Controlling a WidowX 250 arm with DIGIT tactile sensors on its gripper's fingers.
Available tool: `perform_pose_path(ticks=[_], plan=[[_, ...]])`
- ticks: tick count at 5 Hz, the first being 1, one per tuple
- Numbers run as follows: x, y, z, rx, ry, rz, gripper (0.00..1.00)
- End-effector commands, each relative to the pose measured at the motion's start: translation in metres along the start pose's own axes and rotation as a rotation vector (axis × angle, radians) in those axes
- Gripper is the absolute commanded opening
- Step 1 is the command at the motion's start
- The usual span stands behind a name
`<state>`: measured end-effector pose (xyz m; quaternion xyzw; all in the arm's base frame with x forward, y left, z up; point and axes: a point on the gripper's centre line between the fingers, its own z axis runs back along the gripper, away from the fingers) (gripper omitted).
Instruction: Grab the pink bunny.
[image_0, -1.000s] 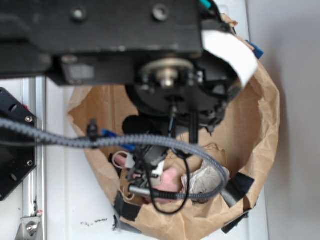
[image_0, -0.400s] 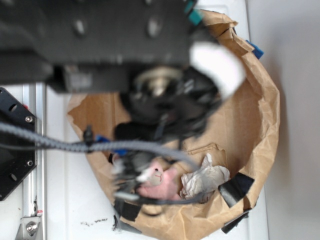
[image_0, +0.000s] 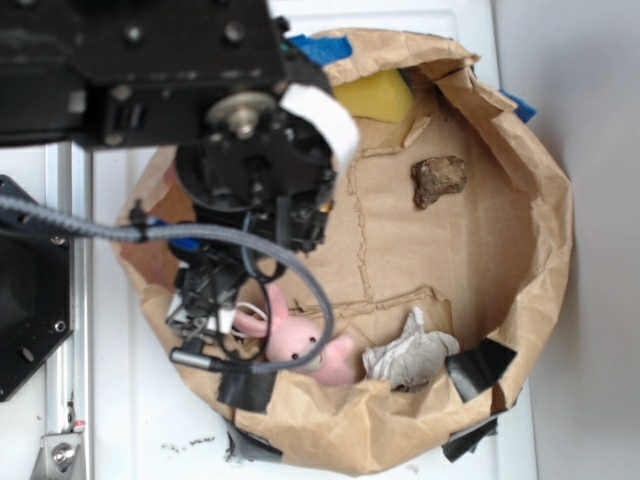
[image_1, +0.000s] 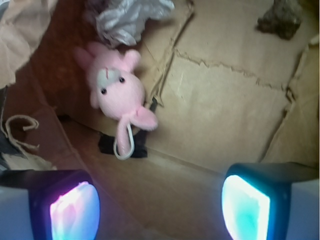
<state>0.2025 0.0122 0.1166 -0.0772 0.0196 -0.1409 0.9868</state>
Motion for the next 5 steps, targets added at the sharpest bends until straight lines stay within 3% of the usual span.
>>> perform_pose_path(ticks=[1,3,5], plan=[[0.012,0.023,0.046,-0.007,-0.139,0.077,1.00],[0.050,0.031,0.032,0.110,-0.094,0.142,1.00],[0.069,0.033,-0.004,0.182,-0.034,0.117,1.00]])
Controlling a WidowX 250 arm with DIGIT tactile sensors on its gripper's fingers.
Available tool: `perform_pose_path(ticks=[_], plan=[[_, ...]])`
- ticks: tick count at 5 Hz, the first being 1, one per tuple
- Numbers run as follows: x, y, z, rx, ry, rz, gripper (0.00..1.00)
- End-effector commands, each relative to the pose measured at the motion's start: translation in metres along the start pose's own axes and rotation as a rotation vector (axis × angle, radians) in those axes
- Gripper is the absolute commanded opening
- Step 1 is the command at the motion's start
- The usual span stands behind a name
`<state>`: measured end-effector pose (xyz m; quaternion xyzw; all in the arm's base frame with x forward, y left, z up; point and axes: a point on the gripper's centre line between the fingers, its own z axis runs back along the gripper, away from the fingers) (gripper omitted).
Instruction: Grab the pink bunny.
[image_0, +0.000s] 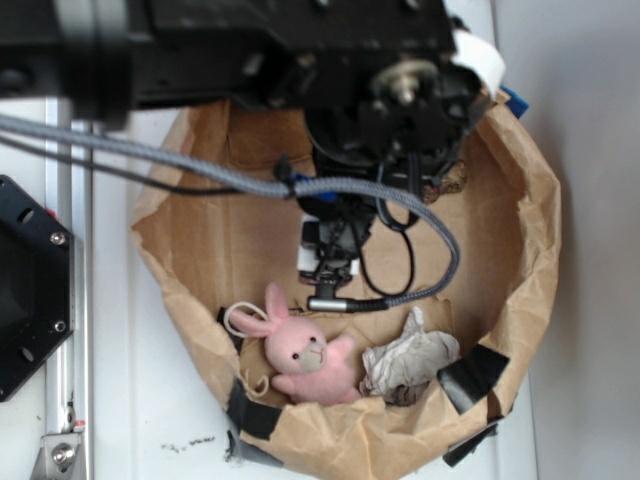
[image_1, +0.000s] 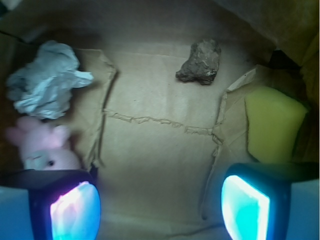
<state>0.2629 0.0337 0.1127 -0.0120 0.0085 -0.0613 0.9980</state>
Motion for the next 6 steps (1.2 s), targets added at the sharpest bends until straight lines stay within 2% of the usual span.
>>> perform_pose_path(ticks=[1,2,3,4,6], plan=[[0.027,-0.006,-0.029,0.067,0.008,-0.064,1.00],[0.030,-0.029,-0.044,0.028,0.002,-0.172,1.00],[0.026,-0.050,-0.034,-0.008,-0.076,-0.256,1.00],[0.026,-0.067,-0.013,-0.020,-0.130,-0.318,1.00],[0.023,-0.078,-0.001,-0.099,-0.118,-0.364,1.00]])
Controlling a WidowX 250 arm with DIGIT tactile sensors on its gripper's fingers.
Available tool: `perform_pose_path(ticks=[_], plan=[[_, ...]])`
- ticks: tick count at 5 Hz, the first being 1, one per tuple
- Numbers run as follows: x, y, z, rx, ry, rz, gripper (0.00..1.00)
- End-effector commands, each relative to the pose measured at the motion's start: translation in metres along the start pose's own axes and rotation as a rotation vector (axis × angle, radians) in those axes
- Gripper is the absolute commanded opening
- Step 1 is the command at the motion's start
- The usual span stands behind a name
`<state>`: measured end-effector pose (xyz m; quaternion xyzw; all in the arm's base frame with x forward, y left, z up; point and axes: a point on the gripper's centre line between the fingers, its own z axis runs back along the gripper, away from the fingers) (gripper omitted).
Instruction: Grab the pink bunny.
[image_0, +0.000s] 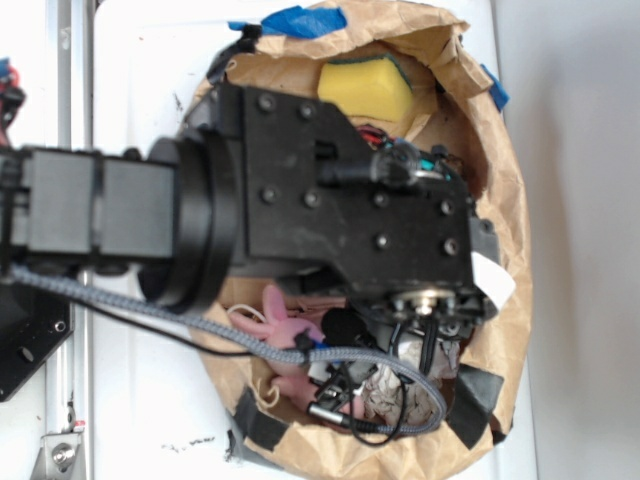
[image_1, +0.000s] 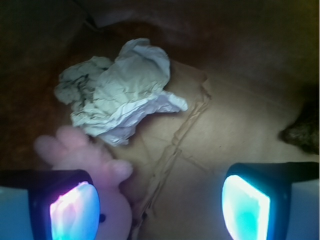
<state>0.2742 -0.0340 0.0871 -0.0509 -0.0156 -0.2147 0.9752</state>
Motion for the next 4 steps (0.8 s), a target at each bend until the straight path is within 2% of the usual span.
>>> perform_pose_path(ticks=[1,2,4], plan=[[0.007,-0.014,0.021,-0.034,-0.060,-0.078,1.00],[0.004,-0.016,0.017,-0.059,-0.061,-0.112,1.00],[0.001,-0.006,-0.006,-0.149,-0.044,-0.163,1.00]])
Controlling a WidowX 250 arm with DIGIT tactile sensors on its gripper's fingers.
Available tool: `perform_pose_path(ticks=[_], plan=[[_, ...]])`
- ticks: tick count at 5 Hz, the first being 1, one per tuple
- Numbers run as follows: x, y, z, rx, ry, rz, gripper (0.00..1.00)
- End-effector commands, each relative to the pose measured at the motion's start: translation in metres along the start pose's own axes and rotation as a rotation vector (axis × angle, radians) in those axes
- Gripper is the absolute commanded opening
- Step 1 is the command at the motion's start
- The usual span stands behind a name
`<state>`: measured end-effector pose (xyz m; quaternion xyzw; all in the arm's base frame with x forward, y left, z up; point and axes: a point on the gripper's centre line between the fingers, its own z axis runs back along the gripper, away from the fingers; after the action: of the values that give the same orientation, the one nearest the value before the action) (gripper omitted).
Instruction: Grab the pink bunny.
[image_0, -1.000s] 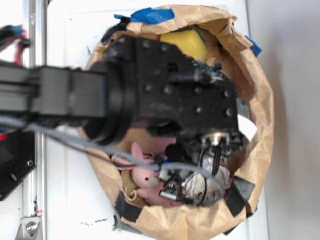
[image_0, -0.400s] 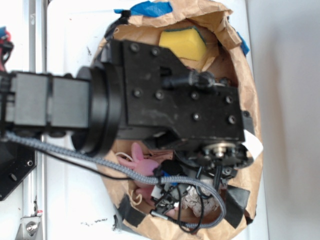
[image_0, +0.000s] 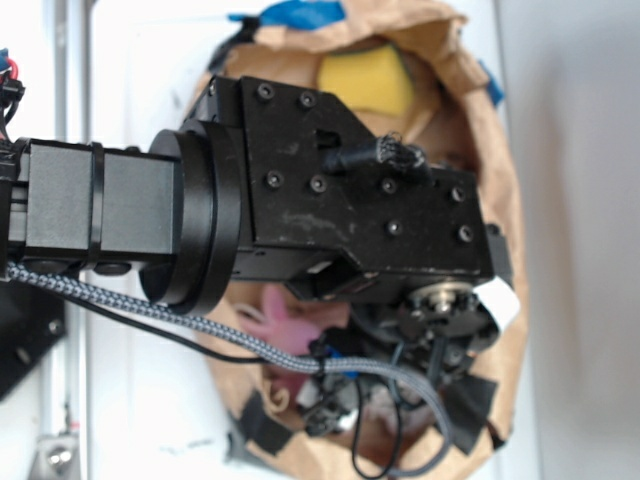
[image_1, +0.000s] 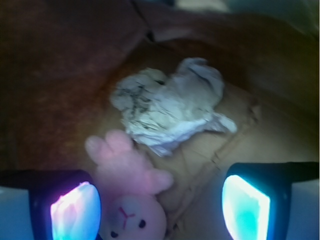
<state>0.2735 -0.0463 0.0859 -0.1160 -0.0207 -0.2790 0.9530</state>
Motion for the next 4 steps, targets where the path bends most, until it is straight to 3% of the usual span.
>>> perform_pose_path(ticks=[1,2,4], plan=[[-0.013,0.008,-0.014,-0.041,0.009,-0.055,1.00],[-0.025,0.000,-0.014,-0.074,0.012,-0.098,1.00],[-0.028,-0.003,0.015,-0.095,-0.074,-0.097,1.00]])
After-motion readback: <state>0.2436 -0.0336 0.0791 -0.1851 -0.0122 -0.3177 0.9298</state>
